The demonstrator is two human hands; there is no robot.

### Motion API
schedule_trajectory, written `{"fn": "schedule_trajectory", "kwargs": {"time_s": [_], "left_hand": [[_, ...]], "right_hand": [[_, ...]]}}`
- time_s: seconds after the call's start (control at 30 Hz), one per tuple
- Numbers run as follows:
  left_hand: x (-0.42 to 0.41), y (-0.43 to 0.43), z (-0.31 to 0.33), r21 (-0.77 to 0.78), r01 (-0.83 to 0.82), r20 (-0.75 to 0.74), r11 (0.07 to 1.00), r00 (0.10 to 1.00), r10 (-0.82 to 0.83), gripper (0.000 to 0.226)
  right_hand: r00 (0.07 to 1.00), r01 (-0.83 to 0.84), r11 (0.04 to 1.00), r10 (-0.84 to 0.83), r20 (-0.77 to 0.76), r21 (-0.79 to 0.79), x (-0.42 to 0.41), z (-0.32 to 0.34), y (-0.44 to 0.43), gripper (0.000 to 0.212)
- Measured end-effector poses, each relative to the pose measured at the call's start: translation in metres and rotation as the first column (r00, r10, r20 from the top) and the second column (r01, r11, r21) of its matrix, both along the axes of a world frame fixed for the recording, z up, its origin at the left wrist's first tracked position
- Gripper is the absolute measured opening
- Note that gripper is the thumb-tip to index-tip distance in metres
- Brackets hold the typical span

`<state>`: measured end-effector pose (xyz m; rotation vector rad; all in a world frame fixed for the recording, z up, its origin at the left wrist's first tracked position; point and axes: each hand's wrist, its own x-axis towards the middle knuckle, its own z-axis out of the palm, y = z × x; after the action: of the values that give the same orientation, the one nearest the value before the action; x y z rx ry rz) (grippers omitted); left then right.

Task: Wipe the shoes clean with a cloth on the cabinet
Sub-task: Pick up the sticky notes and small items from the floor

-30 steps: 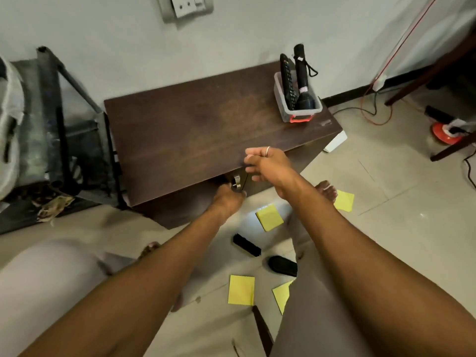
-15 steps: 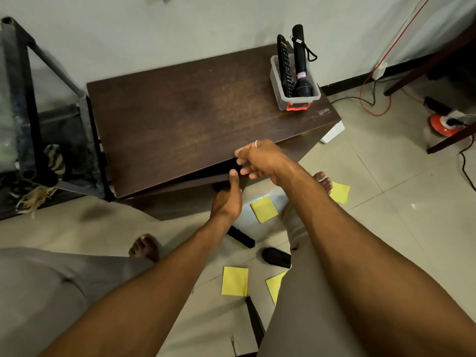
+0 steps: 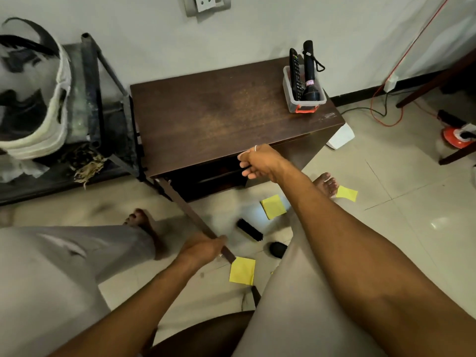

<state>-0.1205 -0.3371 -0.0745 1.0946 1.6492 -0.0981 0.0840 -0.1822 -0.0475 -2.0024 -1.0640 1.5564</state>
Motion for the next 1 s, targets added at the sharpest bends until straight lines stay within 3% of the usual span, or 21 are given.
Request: {"fn": "schedule_trajectory", "kwargs": {"time_s": [0.07, 0.1, 0.2, 0.27, 0.37, 0.43, 0.53, 0.6, 0.7, 0.83, 0.93, 1.0], "left_hand": [[-0.021, 0.003, 0.005, 0.034, -0.021, -0.106, 0.999, 0.994, 0.024, 0.022], [-0.030, 0.005, 0.005, 0.046, -0.043, -0.161, 0.998, 0.986, 0.050, 0.027], [-0.043, 0.011, 0.004, 0.073, -0.086, -0.303, 0.994, 0.947, 0.105, 0.060], [-0.045, 0.011, 0.002, 0.098, -0.030, -0.392, 0.995, 0.917, 0.066, 0.092], [-0.036, 0.003, 0.003, 0.156, 0.228, -0.552, 0.961, 0.827, -0.106, 0.112], [-0.021, 0.001, 0.001, 0.220, 0.520, -0.671, 0.825, 0.695, -0.259, 0.106], [0.009, 0.005, -0.021, 0.301, 0.704, -0.536, 0.643, 0.683, -0.497, 0.084], [0.029, 0.005, -0.050, 0.245, 0.759, -0.362, 0.603, 0.649, -0.670, 0.072], [0.053, 0.001, -0.102, 0.122, 0.815, -0.245, 0.567, 0.578, -0.778, 0.061], [0.082, -0.006, -0.169, -0.010, 0.864, -0.223, 0.503, 0.488, -0.844, 0.056], [0.094, -0.011, -0.222, -0.079, 0.901, -0.227, 0.427, 0.401, -0.888, 0.062], [0.097, -0.015, -0.249, -0.098, 0.905, -0.242, 0.415, 0.382, -0.892, 0.064]], "right_hand": [[0.999, -0.047, 0.999, 0.047, -0.001, -0.007, -0.009, 0.000, -0.006, 0.013], [0.997, -0.074, 0.997, 0.074, 0.007, -0.012, -0.012, -0.001, -0.010, 0.012], [0.991, -0.126, 0.992, 0.127, 0.035, -0.031, -0.012, -0.004, -0.020, 0.013], [0.992, -0.124, 0.992, 0.125, 0.036, -0.024, -0.010, -0.004, -0.022, 0.016], [0.995, -0.094, 0.996, 0.094, 0.027, 0.004, -0.006, -0.002, -0.020, 0.014], [0.995, -0.092, 0.996, 0.092, 0.041, -0.002, -0.003, -0.006, -0.017, 0.014], [0.941, -0.281, 0.956, 0.291, 0.175, -0.084, 0.004, -0.023, -0.013, 0.019], [0.819, -0.481, 0.852, 0.521, 0.239, -0.207, 0.010, -0.038, -0.007, 0.022], [0.687, -0.632, 0.692, 0.709, 0.160, -0.349, 0.021, -0.066, 0.007, 0.027], [0.614, -0.688, 0.599, 0.782, 0.111, -0.410, 0.041, -0.123, 0.032, 0.026], [0.633, -0.663, 0.614, 0.765, 0.117, -0.428, 0.065, -0.184, 0.038, 0.026], [0.614, -0.639, 0.634, 0.762, 0.208, -0.436, 0.084, -0.226, 0.029, 0.028]]}}
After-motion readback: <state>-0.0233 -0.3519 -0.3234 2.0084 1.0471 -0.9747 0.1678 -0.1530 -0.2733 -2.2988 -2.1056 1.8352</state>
